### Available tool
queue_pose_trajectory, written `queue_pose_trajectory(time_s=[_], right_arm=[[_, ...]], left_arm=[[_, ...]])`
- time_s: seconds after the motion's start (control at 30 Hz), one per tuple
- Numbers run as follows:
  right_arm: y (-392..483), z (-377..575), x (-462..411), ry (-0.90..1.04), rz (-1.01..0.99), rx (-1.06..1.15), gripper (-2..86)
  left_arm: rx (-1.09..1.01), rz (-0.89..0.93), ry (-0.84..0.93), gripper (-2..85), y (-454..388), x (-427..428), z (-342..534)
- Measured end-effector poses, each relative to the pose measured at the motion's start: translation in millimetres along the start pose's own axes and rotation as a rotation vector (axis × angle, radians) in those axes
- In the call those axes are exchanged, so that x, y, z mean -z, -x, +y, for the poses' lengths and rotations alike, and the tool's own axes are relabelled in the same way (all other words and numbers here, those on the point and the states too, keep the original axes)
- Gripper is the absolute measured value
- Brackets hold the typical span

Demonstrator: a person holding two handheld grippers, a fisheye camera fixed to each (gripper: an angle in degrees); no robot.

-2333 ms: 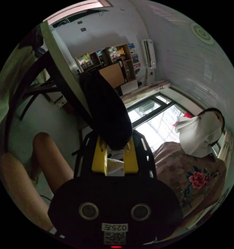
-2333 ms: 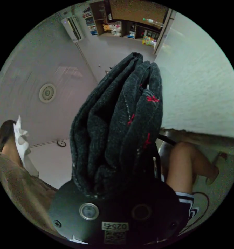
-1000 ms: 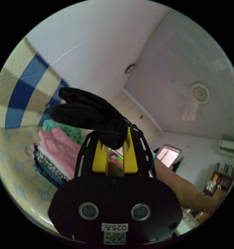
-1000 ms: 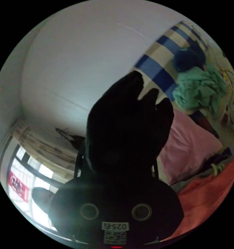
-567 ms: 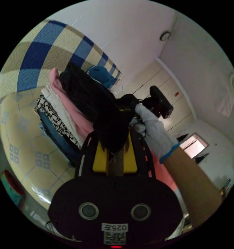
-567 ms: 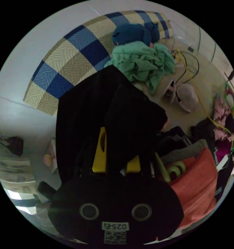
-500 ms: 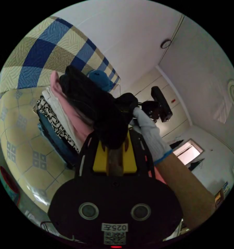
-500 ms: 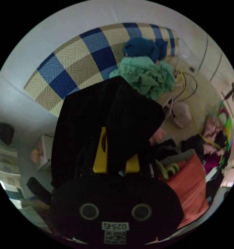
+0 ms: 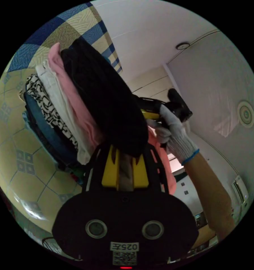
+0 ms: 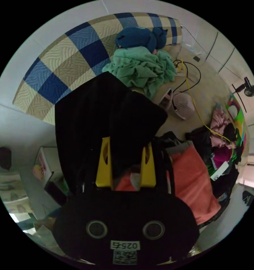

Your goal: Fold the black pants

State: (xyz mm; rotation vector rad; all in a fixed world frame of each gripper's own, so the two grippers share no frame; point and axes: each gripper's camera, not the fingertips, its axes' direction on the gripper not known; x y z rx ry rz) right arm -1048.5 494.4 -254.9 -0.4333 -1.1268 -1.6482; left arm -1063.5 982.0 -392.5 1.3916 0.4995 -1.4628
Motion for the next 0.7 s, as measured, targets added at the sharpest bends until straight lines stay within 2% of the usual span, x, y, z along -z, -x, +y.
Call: queue_pose_trajectory(time_s=[0.1, 0.23, 0.27, 0.3, 0.37, 0.4, 0.47, 0.5, 0.6, 0.67, 0.7], right_arm=[[1.9, 70.2, 26.0, -0.110, -0.017, 0.035, 9.7], [-5.4, 260.0, 66.9, -0.585, -0.330, 0.061, 2.3], [-2.1, 330.8, 71.7, -0.750, -0.378, 0.073, 0.5], [2.0, 366.0, 72.3, -0.830, -0.370, 0.073, 0.1], [35.5, 514.1, 60.8, -1.128, -0.187, 0.032, -0.6], [45.1, 548.0, 54.1, -1.194, -0.128, -0.016, -0.7], [82.9, 664.7, 24.3, -1.414, 0.178, -0.224, -0.8], [89.2, 685.9, 19.3, -1.417, 0.240, -0.267, -0.9], [92.5, 755.1, 7.3, -1.240, 0.410, -0.340, -0.7], [77.2, 805.0, 9.4, -1.181, 0.470, -0.344, -0.1], [72.1, 817.9, 10.7, -1.178, 0.474, -0.338, 0.4]], left_arm=[[-0.023, 0.030, -0.018, 4.2, 25.3, 35.0, 37.0], [-0.115, -0.088, -0.172, 4.4, 31.9, 98.6, 103.2], [-0.155, -0.107, -0.215, 3.9, 25.7, 113.0, 125.2], [-0.191, -0.104, -0.231, 3.7, 19.8, 118.8, 137.1], [-0.361, -0.099, -0.236, 1.4, -17.4, 127.7, 188.8], [-0.403, -0.096, -0.233, 0.7, -28.0, 126.8, 203.4], [-0.573, -0.026, -0.232, -0.3, -67.8, 115.1, 264.8], [-0.595, 0.005, -0.232, -0.3, -75.4, 110.0, 279.4], [-0.675, 0.209, -0.115, 0.9, -107.3, 62.6, 341.8], [-0.769, 0.393, 0.066, 5.7, -132.2, 2.2, 391.5], [-0.790, 0.418, 0.106, 5.9, -137.9, -13.2, 405.4]])
